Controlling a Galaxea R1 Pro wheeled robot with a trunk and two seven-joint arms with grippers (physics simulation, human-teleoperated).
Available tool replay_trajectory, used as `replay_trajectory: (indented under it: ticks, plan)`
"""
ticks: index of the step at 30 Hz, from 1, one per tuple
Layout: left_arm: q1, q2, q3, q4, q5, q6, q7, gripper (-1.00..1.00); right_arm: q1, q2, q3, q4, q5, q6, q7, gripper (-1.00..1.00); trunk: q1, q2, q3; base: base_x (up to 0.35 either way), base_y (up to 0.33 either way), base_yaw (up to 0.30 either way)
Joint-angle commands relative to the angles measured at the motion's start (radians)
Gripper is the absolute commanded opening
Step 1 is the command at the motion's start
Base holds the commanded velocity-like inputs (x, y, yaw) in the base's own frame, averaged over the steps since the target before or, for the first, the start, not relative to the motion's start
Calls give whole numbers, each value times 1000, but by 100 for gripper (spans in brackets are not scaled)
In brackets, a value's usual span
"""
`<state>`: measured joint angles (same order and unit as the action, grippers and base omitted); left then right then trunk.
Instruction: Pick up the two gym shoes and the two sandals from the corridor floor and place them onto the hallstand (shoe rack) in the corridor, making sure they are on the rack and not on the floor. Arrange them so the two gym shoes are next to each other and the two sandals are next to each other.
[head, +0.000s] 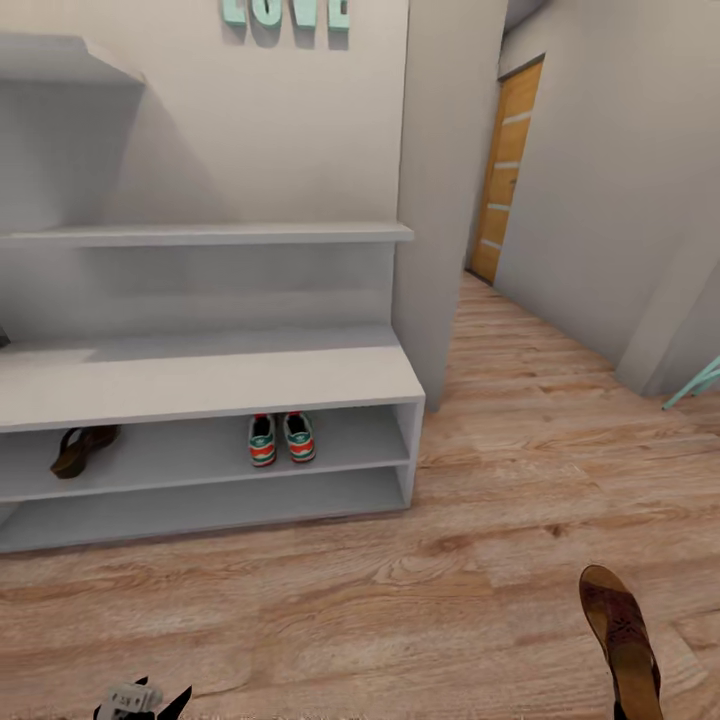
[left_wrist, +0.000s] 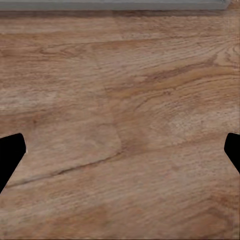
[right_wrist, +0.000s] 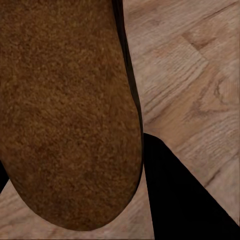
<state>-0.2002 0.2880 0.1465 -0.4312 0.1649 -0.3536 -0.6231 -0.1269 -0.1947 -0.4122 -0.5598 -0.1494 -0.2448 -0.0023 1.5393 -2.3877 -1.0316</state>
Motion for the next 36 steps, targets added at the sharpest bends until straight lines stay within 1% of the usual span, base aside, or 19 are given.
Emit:
replay_trajectory:
  ticks: [1,5,14,27,36]
  plan:
    - [-1,0,5,2,7,1,-9,100,0,0,1,3,-11,-2,0,-100,-1,0,-1,-225,247,0]
    - [-1,-1,12,2,7,1,-10,100,0,0,1,11,-11,-3,0,-100,-1,0,-1,-225,247,0]
    - [-1,-1,16,0,8,3,-9,100,0,0,1,16,-12,-4,0,-100,-1,0,-1,-190,261,0]
    - [-1,-5,16,-6,8,3,-9,100,0,0,1,17,-13,-3,0,-100,-1,0,-1,-117,288,0]
    - [-1,-3,16,-11,8,5,-9,100,0,0,1,17,-13,-2,-1,-100,-1,0,-1,-108,291,0]
